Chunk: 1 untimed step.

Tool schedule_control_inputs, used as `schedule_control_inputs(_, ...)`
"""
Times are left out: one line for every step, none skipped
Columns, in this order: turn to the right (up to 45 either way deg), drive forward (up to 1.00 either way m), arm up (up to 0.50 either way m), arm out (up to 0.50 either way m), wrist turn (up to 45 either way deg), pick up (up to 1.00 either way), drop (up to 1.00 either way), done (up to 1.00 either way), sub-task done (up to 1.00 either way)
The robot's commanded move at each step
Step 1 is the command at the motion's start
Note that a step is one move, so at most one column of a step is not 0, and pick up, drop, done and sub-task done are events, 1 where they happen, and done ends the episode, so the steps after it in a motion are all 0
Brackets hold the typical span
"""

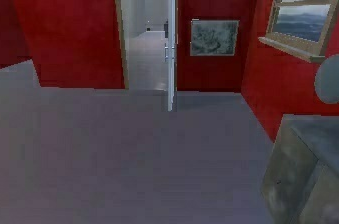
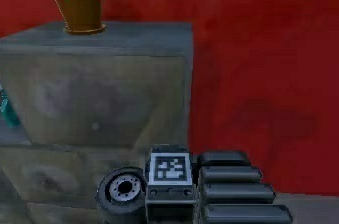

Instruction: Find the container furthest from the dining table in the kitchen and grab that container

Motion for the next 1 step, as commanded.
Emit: schedule_control_inputs(0.0,0.6,0.0,0.0,0.0,0.0,0.0,0.0,0.0)
